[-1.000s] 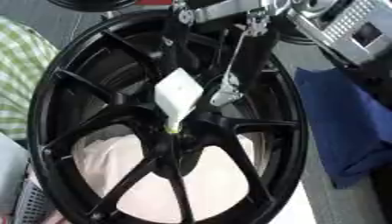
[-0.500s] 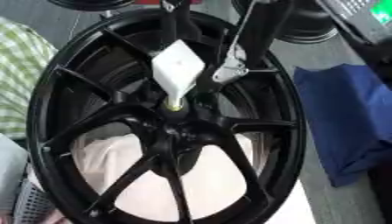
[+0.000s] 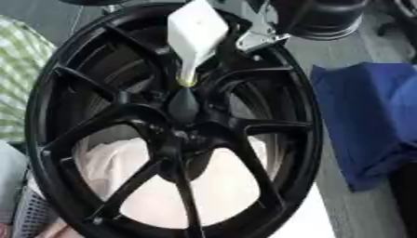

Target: Pull the pin out of the wheel hub.

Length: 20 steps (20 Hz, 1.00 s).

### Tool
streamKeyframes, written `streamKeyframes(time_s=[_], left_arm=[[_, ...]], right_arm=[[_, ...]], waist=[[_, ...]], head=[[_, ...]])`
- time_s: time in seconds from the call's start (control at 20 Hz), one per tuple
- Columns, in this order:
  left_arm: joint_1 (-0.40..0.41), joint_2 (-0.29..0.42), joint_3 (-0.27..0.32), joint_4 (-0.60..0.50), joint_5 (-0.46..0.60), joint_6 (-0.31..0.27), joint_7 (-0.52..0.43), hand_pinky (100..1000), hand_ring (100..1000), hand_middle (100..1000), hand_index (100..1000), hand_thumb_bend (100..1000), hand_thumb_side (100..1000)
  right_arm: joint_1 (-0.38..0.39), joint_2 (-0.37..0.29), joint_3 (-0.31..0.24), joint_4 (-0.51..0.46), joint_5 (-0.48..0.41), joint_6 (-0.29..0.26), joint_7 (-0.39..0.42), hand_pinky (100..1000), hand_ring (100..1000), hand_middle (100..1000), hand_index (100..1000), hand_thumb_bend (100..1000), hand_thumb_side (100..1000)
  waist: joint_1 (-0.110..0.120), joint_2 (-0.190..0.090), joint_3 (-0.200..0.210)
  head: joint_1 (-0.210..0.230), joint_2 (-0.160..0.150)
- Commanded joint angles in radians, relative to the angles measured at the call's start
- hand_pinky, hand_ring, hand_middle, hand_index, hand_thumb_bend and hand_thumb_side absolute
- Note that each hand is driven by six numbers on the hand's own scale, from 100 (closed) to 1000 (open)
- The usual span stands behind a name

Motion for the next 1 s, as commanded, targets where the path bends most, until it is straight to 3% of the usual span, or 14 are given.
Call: streamKeyframes(time_s=[0.05, 0.3, 0.55, 0.75, 1.0], left_arm=[[0.000, 0.025, 0.013, -0.013, -0.006, -0.002, 0.003, 712, 743, 607, 685, 308, 752], [0.001, 0.025, 0.015, -0.014, -0.007, -0.003, 0.005, 712, 743, 607, 685, 307, 751], [0.002, 0.024, 0.018, -0.015, -0.008, -0.003, 0.008, 712, 743, 607, 685, 307, 751], [0.001, 0.022, 0.021, -0.016, -0.009, -0.004, 0.010, 712, 744, 607, 685, 307, 751], [0.004, 0.022, 0.029, -0.019, -0.011, -0.005, 0.019, 712, 744, 607, 685, 307, 750]], right_arm=[[0.002, -0.053, -0.042, -0.003, -0.023, 0.003, -0.015, 764, 656, 389, 454, 424, 173], [0.065, -0.110, -0.105, -0.008, -0.047, 0.007, -0.054, 766, 659, 386, 451, 411, 170], [0.179, -0.193, -0.198, -0.016, -0.093, 0.008, -0.117, 769, 662, 382, 447, 395, 169], [0.311, -0.267, -0.295, -0.010, -0.123, 0.006, -0.183, 771, 664, 380, 446, 387, 166], [0.522, -0.334, -0.445, 0.091, -0.110, 0.004, -0.301, 771, 665, 381, 446, 389, 159]], waist=[[0.009, -0.033, -0.003], [0.012, -0.033, -0.009], [0.013, -0.030, -0.014], [0.015, -0.026, -0.017], [0.020, -0.023, -0.028]], head=[[0.007, 0.004], [0.010, 0.005], [0.014, 0.004], [0.013, 0.002], [0.015, 0.000]])
